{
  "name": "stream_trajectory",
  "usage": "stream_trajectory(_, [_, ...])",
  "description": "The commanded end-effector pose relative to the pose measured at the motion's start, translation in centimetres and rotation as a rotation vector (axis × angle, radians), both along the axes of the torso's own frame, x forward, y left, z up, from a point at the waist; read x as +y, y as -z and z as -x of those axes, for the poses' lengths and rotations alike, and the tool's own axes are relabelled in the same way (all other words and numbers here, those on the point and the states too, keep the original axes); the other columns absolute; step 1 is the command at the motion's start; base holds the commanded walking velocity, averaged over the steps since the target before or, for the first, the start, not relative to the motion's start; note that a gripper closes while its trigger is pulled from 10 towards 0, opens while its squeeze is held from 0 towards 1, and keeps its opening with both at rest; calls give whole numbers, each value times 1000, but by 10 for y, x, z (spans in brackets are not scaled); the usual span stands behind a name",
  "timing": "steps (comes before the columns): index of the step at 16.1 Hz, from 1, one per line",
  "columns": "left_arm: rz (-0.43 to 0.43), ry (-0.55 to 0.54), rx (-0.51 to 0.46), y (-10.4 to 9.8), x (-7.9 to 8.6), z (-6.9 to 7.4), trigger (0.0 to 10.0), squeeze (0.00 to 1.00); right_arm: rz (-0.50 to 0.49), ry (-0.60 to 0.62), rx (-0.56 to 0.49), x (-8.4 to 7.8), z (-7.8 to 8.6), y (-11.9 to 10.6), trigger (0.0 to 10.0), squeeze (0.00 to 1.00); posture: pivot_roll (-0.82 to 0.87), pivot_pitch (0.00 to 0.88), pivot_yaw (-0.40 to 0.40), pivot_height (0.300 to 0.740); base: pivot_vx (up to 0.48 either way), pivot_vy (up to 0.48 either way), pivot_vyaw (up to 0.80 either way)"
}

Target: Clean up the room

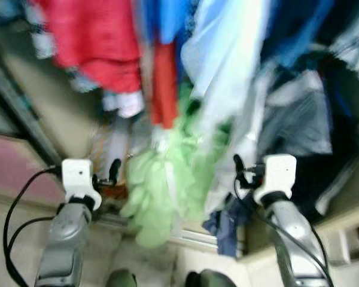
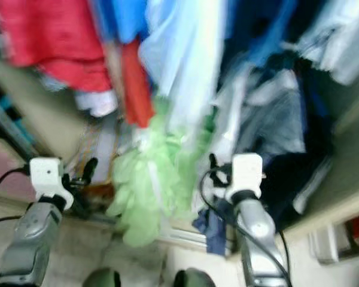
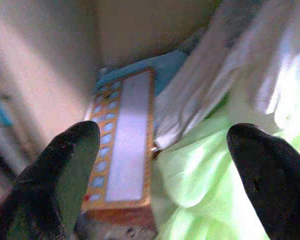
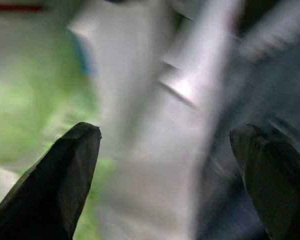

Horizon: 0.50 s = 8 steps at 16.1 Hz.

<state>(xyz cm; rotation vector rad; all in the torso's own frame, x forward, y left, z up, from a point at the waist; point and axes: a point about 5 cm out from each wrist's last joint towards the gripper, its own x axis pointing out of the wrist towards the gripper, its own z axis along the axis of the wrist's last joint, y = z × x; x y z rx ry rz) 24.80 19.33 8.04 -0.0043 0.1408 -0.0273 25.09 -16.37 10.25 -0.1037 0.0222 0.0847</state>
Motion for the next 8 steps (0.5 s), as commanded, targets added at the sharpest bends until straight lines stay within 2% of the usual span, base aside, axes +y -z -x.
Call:
stream_trajectory(1, [6,-10,-4,-3,-1,-2,10000,0,50,-42,-60,5,-1,-11,10000,0,20,78,-54,740,0,0,800])
stream_trajectory(5, [14,-30,-25,-10,0,-4,10000,0,61,-81,-75,8,-3,-13,10000,0,17,78,-58,740,0,0,800])
stream_trajectory(8, [1,-97,-21,-11,7,-5,10000,0,63,-99,-61,10,-3,-8,10000,0,24,83,-68,740,0,0,800])
